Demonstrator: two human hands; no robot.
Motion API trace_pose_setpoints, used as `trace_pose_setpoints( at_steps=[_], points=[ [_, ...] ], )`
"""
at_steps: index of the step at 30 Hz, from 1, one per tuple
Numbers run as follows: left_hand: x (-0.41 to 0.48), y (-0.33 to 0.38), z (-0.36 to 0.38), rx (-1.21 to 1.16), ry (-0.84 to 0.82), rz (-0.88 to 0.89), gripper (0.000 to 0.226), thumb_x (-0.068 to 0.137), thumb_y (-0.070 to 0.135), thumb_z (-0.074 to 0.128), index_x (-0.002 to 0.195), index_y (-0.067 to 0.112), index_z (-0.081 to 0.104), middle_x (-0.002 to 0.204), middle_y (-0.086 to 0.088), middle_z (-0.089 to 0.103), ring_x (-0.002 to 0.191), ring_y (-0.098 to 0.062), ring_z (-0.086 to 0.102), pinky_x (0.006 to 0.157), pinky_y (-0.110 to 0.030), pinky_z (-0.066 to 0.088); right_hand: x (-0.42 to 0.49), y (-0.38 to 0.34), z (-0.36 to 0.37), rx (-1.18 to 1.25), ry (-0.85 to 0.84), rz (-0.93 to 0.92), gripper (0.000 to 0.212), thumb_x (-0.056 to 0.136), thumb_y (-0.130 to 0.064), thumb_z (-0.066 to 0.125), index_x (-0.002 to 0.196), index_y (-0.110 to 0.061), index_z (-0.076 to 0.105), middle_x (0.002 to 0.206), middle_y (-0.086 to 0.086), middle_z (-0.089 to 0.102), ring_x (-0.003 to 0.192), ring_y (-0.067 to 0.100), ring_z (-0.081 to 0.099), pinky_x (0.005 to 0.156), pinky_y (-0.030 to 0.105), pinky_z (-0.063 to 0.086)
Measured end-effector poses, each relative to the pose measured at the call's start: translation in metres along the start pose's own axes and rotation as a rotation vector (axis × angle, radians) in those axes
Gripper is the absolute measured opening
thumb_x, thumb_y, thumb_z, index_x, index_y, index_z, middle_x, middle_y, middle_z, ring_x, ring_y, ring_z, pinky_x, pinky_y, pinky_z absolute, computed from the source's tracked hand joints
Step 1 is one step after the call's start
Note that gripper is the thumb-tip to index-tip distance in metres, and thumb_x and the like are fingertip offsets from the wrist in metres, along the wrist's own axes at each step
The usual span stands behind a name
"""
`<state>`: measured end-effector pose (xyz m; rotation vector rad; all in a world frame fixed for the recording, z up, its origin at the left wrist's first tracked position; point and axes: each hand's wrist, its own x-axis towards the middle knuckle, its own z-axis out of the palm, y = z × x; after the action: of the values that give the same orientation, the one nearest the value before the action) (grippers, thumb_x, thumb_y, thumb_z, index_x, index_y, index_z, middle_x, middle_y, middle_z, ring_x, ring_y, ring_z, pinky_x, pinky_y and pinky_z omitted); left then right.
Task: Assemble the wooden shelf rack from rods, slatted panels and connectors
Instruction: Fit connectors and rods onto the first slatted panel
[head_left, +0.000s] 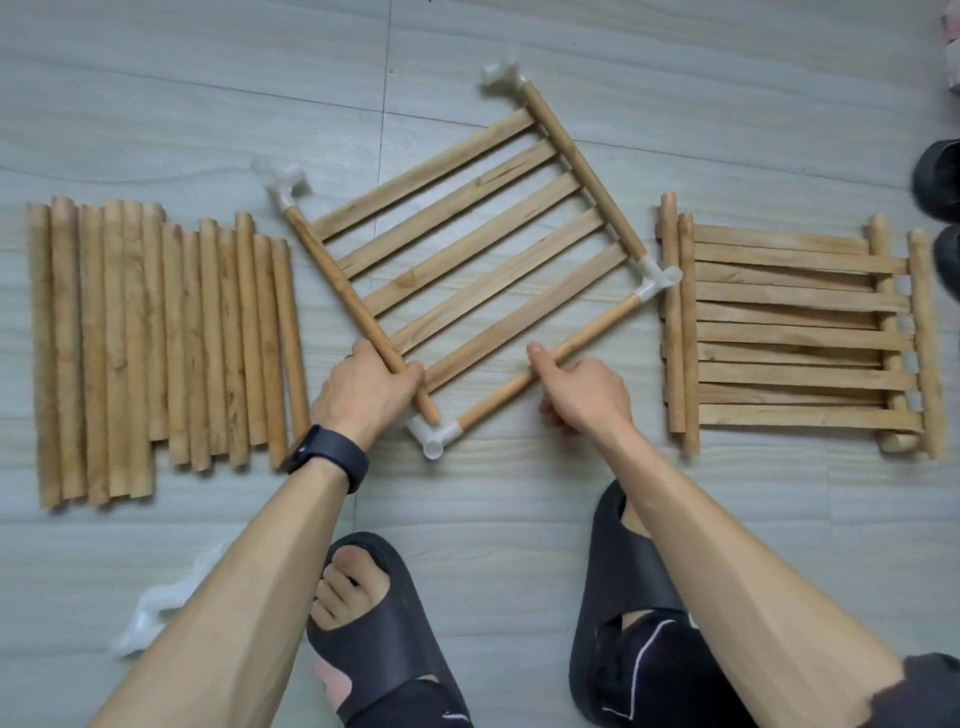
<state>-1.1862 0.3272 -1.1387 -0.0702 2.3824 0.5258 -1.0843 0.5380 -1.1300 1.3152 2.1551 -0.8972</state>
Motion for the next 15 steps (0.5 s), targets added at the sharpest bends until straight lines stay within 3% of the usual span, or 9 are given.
trace_pose_setpoints(
  at_steps=[2, 5, 7, 10, 13, 15],
  points=[
    [0.003, -0.002, -0.004, -0.043, -0.037, -0.008, 0.048, 0.085, 0.059, 0.061, 0.106, 0.016, 0.054, 0.101, -0.008, 0.068, 0.095, -0.033, 0.065, 0.085, -0.045, 0.055, -0.02, -0.003, 0.023, -0.011, -0.121, 0.0, 0.083, 0.081, -0.086, 0.04, 0.061, -0.013, 0.074, 0.056, -0.006, 0.071, 0.07, 0.021, 0.072, 0.088, 0.041, 0.057],
    [0.004, -0.004, -0.007, -0.169, -0.066, -0.014, 0.043, 0.081, 0.061, 0.066, 0.092, 0.021, 0.053, 0.083, -0.003, 0.073, 0.078, -0.027, 0.072, 0.081, -0.044, 0.058, -0.037, -0.007, 0.053, 0.17, -0.24, 0.044, 0.078, 0.08, -0.083, 0.049, 0.065, -0.01, 0.074, 0.059, -0.002, 0.073, 0.06, 0.017, 0.073, 0.085, 0.042, 0.06],
    [0.001, -0.004, -0.006, -0.172, -0.082, -0.002, 0.051, 0.079, 0.063, 0.068, 0.099, 0.018, 0.052, 0.087, -0.002, 0.074, 0.078, -0.026, 0.073, 0.08, -0.043, 0.059, -0.044, -0.012, 0.067, 0.308, -0.257, 0.05, 0.065, 0.084, -0.072, 0.058, 0.07, -0.011, 0.075, 0.061, 0.0, 0.074, 0.057, 0.016, 0.073, 0.083, 0.043, 0.062],
    [-0.003, -0.004, -0.002, -0.117, -0.089, 0.003, 0.068, 0.077, 0.063, 0.071, 0.115, 0.013, 0.047, 0.106, -0.006, 0.069, 0.095, -0.032, 0.069, 0.084, -0.046, 0.056, -0.05, -0.018, 0.078, 0.323, -0.207, 0.029, 0.053, 0.09, -0.055, 0.058, 0.065, -0.011, 0.074, 0.059, -0.002, 0.073, 0.057, 0.016, 0.073, 0.083, 0.043, 0.061],
    [-0.002, -0.004, 0.002, -0.21, -0.081, -0.017, 0.055, 0.083, 0.051, 0.071, 0.111, 0.013, 0.044, 0.096, -0.006, 0.071, 0.077, -0.032, 0.073, 0.073, -0.047, 0.061, -0.055, -0.017, 0.084, 0.245, -0.109, 0.005, 0.051, 0.089, -0.048, 0.048, 0.06, -0.012, 0.069, 0.059, -0.002, 0.072, 0.067, 0.022, 0.073, 0.086, 0.041, 0.057],
    [-0.001, -0.003, 0.003, -0.354, -0.091, -0.053, 0.045, 0.086, 0.041, 0.071, 0.108, 0.014, 0.041, 0.084, -0.007, 0.074, 0.059, -0.028, 0.073, 0.06, -0.045, 0.062, -0.058, -0.012, 0.086, 0.218, -0.026, -0.002, 0.044, 0.09, -0.047, 0.045, 0.068, -0.015, 0.064, 0.071, 0.003, 0.075, 0.082, 0.03, 0.07, 0.087, 0.041, 0.054]
  ],
)
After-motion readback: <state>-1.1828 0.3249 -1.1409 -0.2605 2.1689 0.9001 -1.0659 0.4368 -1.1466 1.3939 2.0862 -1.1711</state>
